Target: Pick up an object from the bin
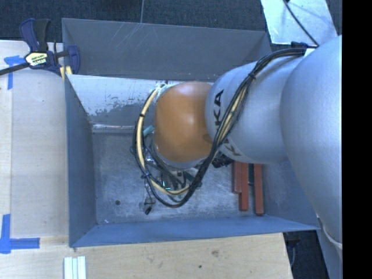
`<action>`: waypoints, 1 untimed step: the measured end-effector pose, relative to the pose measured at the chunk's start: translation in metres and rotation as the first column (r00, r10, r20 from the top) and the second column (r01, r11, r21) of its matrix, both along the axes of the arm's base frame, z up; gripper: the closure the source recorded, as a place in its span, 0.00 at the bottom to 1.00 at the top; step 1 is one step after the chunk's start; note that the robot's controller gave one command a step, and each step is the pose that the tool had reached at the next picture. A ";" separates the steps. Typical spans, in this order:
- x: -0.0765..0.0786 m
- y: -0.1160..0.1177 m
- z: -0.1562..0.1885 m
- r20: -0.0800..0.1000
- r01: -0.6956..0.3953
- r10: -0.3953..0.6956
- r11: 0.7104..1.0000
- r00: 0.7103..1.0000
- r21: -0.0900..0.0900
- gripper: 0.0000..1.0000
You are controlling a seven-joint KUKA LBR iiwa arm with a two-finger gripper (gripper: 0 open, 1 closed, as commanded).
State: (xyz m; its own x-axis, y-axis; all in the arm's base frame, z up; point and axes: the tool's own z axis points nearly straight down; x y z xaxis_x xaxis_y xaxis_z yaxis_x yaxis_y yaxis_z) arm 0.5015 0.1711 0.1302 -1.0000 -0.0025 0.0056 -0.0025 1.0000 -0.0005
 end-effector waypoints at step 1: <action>-0.018 -0.062 -0.012 0.004 -0.186 0.186 0.983 0.983 -0.002 0.00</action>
Offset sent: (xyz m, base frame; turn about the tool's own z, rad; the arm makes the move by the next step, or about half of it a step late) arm -0.0184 -0.0591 -0.0110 -0.1904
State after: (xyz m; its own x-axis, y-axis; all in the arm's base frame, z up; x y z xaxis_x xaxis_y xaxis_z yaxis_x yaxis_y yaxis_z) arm 0.4833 0.1094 0.1185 -0.9821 -0.1884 0.0012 -0.1884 0.9821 -0.0021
